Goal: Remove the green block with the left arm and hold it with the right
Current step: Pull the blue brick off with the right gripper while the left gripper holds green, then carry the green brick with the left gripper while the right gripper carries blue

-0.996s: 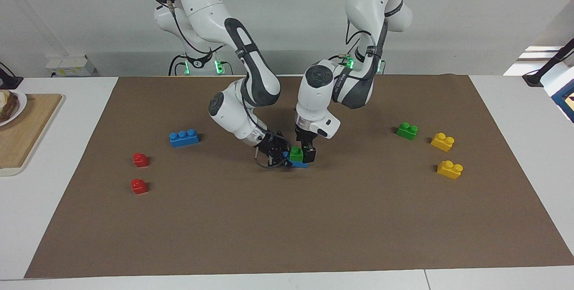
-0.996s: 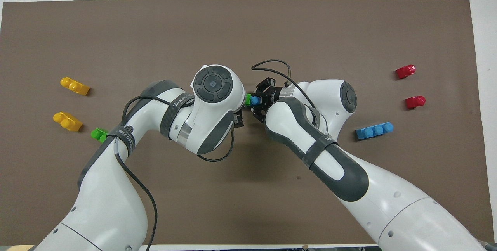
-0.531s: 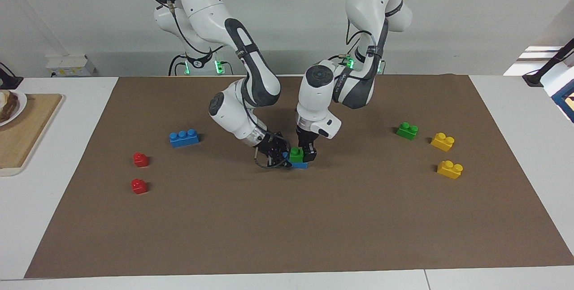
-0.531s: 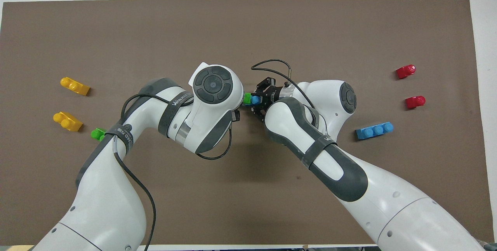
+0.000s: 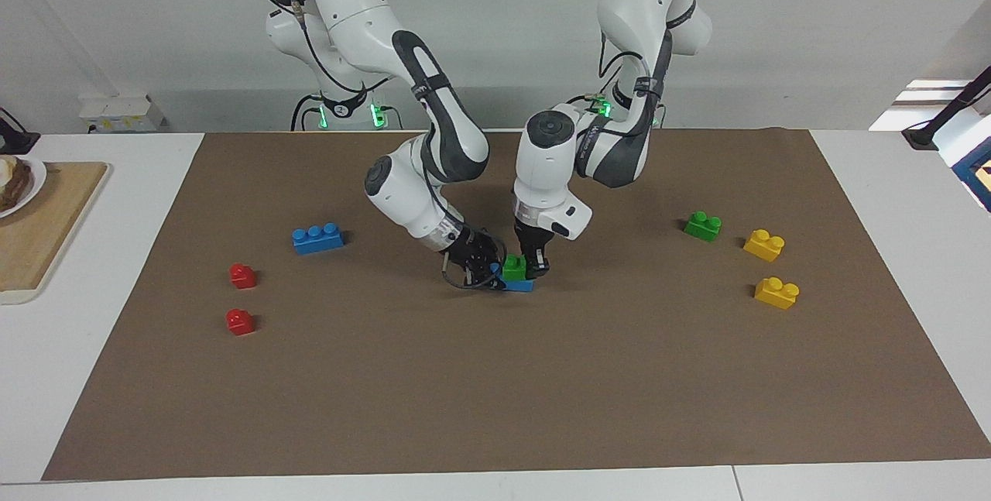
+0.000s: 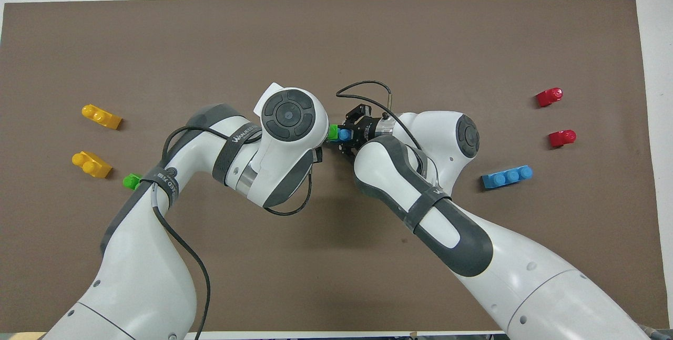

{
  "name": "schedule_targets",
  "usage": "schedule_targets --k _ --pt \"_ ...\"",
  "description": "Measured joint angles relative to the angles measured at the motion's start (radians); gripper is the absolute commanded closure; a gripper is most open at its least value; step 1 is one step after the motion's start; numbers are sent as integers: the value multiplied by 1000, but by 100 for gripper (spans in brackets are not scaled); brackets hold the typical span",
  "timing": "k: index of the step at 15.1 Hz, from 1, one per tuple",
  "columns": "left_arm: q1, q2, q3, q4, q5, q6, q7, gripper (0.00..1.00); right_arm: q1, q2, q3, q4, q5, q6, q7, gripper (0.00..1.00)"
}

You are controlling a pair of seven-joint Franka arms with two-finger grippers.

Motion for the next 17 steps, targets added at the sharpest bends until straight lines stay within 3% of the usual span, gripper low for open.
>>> schedule_targets --k 3,8,12,14,17 --pt "0 -31 1 3 0 -26 1 100 7 0 0 2 0 16 -1 100" --pt "5 -175 4 15 0 -146 10 100 15 2 1 1 0 21 -1 100" --pt "69 -211 5 13 0 -208 134 100 13 2 -1 16 0 12 -1 100" --pt "121 -211 6 3 -3 -212 216 100 -12 -7 -18 54 -15 -69 -1 100" --pt "220 -211 7 -14 -43 -212 392 100 -170 -42 -28 139 -155 -315 -1 100"
